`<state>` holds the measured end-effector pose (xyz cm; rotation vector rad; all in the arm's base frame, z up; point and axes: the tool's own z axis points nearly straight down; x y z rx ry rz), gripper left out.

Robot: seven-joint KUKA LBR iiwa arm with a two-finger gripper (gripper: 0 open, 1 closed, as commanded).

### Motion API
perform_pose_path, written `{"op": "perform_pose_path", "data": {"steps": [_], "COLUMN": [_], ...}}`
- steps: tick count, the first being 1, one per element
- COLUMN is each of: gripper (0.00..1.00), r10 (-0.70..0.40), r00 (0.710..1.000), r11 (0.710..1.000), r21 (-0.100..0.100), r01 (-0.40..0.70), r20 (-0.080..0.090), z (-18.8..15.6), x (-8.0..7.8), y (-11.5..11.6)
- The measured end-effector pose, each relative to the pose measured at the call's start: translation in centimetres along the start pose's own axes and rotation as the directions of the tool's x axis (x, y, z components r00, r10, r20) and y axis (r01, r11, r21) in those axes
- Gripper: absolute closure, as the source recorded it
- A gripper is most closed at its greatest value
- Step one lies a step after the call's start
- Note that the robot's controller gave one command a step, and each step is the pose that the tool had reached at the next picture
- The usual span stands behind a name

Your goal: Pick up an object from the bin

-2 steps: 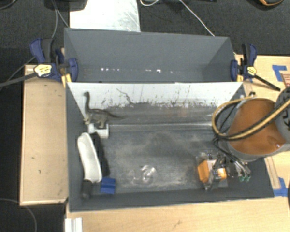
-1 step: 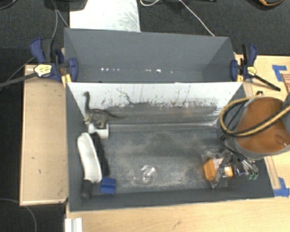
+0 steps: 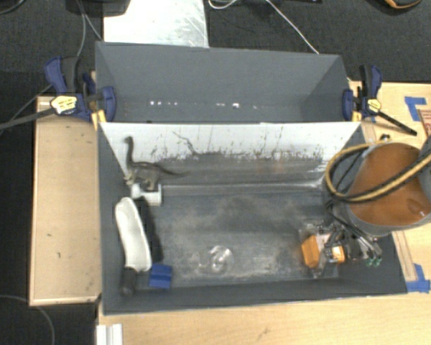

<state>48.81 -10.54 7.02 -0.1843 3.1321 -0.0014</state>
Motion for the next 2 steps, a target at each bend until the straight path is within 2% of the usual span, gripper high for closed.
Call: {"op": "perform_pose_path", "data": {"steps": [2], "gripper": [1.0], "r10": [0.005], "r00": [1.0], "r11": [1.0], "r21": [0.0], "r01": [-0.005], "r20": [0.0], "z": [0.0], "x": [0.0], "y": [0.0]}}
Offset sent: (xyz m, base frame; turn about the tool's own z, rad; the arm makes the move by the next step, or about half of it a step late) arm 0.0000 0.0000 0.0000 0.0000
